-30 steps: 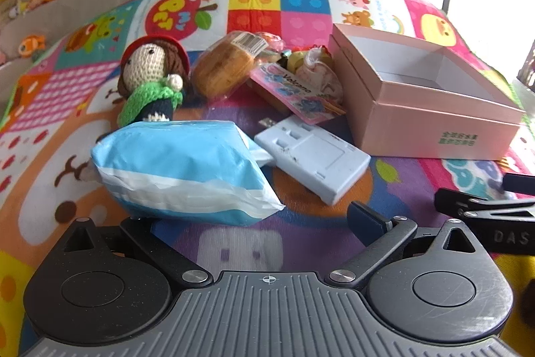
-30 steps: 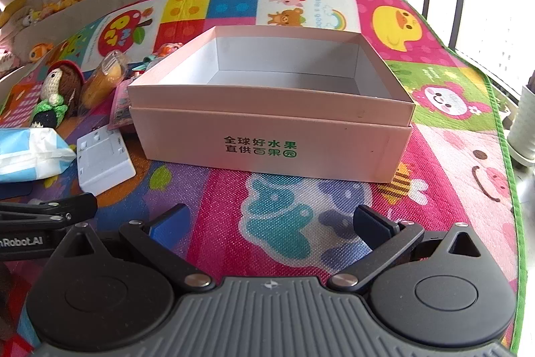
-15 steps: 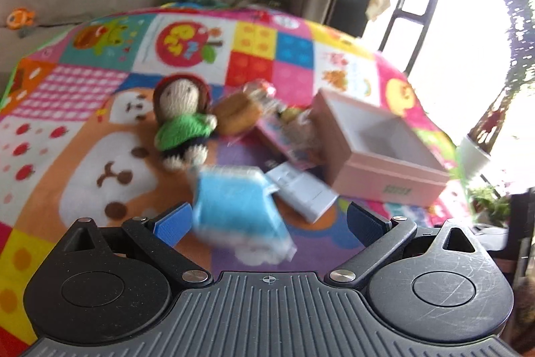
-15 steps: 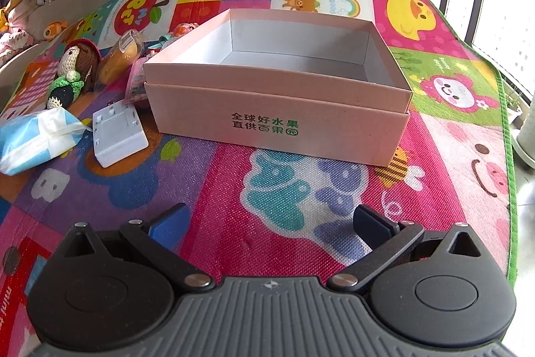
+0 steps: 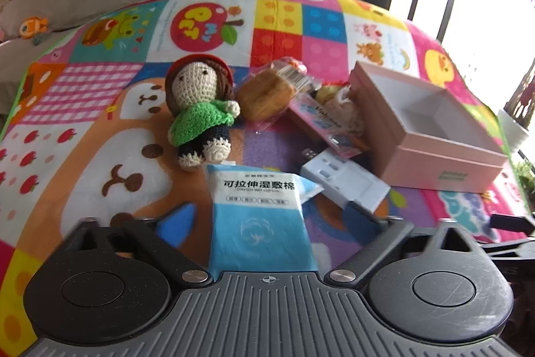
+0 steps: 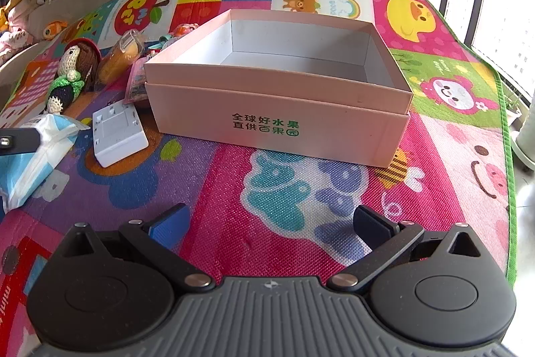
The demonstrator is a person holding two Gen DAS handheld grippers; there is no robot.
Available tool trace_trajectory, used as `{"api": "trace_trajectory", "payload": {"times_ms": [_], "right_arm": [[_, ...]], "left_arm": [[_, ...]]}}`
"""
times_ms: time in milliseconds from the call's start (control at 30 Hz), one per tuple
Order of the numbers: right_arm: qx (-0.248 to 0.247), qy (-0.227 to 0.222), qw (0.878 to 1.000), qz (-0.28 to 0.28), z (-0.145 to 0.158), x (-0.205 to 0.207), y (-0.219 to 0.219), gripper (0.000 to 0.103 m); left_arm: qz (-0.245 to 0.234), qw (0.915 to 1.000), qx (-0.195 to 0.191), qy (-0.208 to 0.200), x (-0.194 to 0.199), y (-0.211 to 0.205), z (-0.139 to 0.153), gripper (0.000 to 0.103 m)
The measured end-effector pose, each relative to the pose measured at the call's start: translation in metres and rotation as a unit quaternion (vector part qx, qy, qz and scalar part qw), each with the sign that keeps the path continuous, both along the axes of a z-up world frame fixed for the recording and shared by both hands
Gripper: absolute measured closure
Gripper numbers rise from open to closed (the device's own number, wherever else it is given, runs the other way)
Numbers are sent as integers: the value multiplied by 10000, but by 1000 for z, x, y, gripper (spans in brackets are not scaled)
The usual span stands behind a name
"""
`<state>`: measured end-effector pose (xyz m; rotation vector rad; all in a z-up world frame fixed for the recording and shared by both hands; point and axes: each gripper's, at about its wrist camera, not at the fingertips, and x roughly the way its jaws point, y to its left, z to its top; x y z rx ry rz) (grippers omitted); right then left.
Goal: Organize objects
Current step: 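Grasp the blue wipe pack with left gripper while right gripper grasps white charger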
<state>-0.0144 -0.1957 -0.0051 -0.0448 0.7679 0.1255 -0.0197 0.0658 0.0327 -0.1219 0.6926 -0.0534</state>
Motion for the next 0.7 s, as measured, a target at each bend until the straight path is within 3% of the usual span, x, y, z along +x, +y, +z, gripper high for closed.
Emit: {"api": "trace_trajectory", "payload": {"times_ms": [33,133,233,367,400,467,600,700], "right_arm": [[10,-25,10000,-16,0,-1,0,0],[118,-488,9985,228,10,-9,5,0],[284,-683,9924,987,24,-5,30,0],[-123,-651,9823,1754,24,15,84,28],[-253,-650,9802,1855,22,20,97,30],[-460,-666,9770,1971,16,31,119,38],[-651,-546,9764,1988,5,47,145,39],[-341,-315,9811,1880,6,53,144,45]], "left_arm": [[37,10000,14,31,2,1,-2,49],[-1,10000,-35,-3,-5,5,-2,48],[-20,10000,95,15,-21,9,-1,48],[98,9996,265,8,-42,22,-1,48],[137,9997,219,15,-47,27,-1,48],[152,9998,106,35,-51,36,0,48],[77,9998,-125,148,-52,43,-5,47],[62,9997,-175,153,-53,43,-9,46]]}}
